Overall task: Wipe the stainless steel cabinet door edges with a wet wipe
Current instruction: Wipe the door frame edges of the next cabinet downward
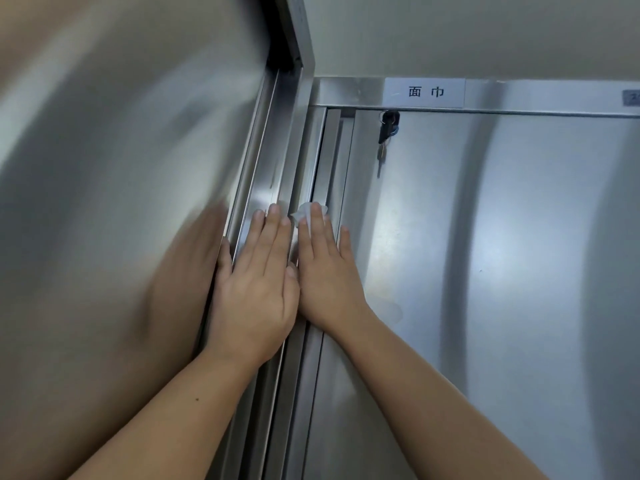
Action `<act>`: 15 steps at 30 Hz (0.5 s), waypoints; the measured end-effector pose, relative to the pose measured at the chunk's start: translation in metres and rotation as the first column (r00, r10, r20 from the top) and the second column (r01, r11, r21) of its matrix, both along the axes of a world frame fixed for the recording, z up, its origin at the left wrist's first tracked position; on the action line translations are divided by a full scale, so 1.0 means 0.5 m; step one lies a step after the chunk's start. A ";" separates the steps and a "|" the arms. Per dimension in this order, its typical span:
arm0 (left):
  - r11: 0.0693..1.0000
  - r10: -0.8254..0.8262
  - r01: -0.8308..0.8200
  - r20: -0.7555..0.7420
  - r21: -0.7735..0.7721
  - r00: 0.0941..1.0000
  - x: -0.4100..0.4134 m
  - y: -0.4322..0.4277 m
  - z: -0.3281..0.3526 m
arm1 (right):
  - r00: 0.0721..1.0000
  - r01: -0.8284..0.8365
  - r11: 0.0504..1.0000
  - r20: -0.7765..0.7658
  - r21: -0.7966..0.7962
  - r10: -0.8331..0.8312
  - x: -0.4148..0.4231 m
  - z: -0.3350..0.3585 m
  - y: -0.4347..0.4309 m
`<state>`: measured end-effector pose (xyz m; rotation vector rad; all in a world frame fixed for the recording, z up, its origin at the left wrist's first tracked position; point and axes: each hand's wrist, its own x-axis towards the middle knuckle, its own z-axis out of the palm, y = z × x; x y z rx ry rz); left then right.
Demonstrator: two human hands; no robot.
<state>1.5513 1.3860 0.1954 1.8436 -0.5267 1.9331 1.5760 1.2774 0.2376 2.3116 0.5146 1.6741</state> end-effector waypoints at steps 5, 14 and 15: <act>1.000 0.020 -0.020 0.031 0.014 0.999 0.005 0.001 -0.001 | 0.999 0.006 1.000 0.054 0.006 -0.006 0.003 0.059 0.004; 0.999 0.050 -0.051 0.099 0.013 0.994 0.009 -0.003 -0.004 | 0.985 0.130 0.991 0.112 0.042 -0.134 0.016 0.184 0.012; 0.998 0.053 -0.054 0.100 0.014 0.994 0.010 -0.002 -0.006 | 0.984 0.133 0.990 0.111 0.056 -0.139 0.016 0.195 0.015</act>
